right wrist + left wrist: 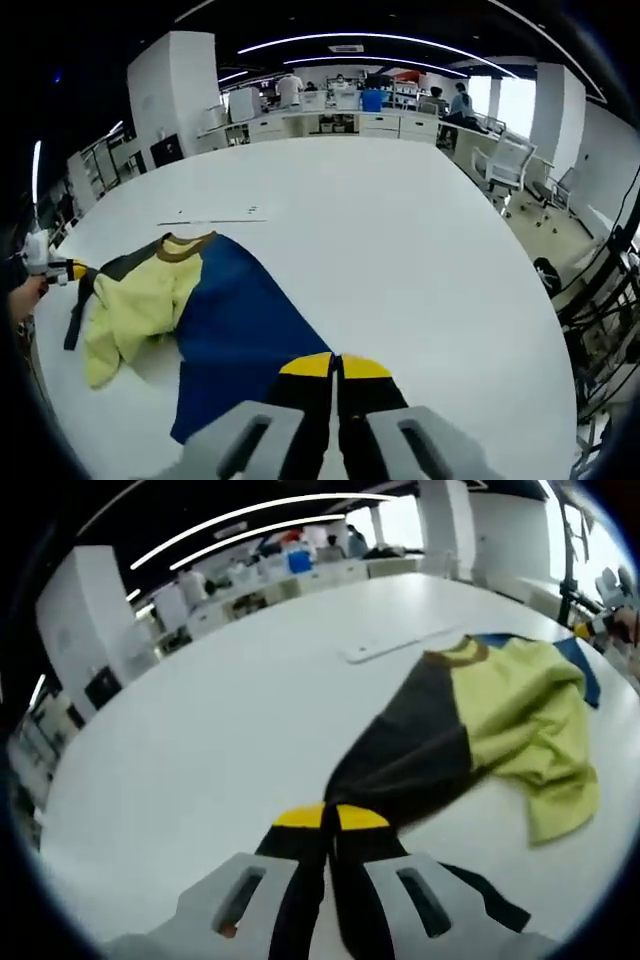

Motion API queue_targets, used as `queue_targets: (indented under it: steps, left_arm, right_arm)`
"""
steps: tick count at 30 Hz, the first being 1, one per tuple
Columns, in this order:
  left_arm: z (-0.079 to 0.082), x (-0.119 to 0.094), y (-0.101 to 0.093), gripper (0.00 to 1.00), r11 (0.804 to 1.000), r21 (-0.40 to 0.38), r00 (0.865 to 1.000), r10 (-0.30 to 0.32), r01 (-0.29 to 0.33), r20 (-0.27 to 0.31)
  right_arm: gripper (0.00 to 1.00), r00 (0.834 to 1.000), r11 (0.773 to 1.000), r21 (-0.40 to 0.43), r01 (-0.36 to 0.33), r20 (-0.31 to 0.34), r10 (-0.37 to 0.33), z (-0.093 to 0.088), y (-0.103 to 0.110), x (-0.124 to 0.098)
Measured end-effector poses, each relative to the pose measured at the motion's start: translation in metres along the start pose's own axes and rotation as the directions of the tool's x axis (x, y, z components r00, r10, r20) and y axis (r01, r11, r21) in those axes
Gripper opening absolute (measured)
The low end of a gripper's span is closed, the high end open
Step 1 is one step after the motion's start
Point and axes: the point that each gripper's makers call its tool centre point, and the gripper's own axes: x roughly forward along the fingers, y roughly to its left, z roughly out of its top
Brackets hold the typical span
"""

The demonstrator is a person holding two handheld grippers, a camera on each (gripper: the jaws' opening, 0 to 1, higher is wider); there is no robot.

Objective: Fold the garment on the visible template until the final outline fits inside the template.

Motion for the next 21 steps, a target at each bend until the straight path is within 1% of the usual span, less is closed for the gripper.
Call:
queue_targets:
  steps: [2,7,9,14,16,20,21]
  left_arm:
    - [0.001,0.003,0.004,0.0,1.0,-0.007,1.0,0.004,-0.005,-0.004]
    - [0.004,0.009,0.015,0.0,0.999,-0.036,1.0,0.029,-0.029,-0.008]
    - [0.004,0.01,0.015,0.0,0.999,-0.031,1.0,0.029,-0.03,-0.011]
    - [0.002,0.011,0.016,0.0,0.999,-0.012,0.999,0.035,-0.035,-0.02]
    - [0.002,0.011,0.018,0.0,0.999,-0.02,0.999,0.035,-0.035,-0.022]
    - [0.001,0.009,0.018,0.0,0.999,-0.021,0.999,0.035,-0.035,-0.019]
    - [0.002,0.007,0.017,0.0,0.999,-0.019,0.999,0.034,-0.034,-0.007]
  right_arm:
    - [0.0,1.0,1.0,-0.005,0.017,-0.012,-0.017,-0.002,-0.005,0.002]
    - [0.0,0.999,1.0,-0.011,0.029,-0.024,-0.029,-0.005,-0.011,0.006]
    - [0.0,0.999,0.999,-0.023,0.043,-0.03,-0.044,-0.007,-0.015,0.008]
    - [0.0,0.998,0.998,-0.02,0.055,-0.035,-0.055,-0.009,-0.019,0.011]
    - [0.0,0.997,0.998,-0.022,0.066,-0.035,-0.066,-0.008,-0.021,0.012]
    - [0.0,0.998,0.998,-0.021,0.066,-0.023,-0.067,-0.005,-0.021,0.013]
    - [0.0,0.998,0.998,-0.021,0.061,-0.02,-0.062,-0.005,-0.02,0.014]
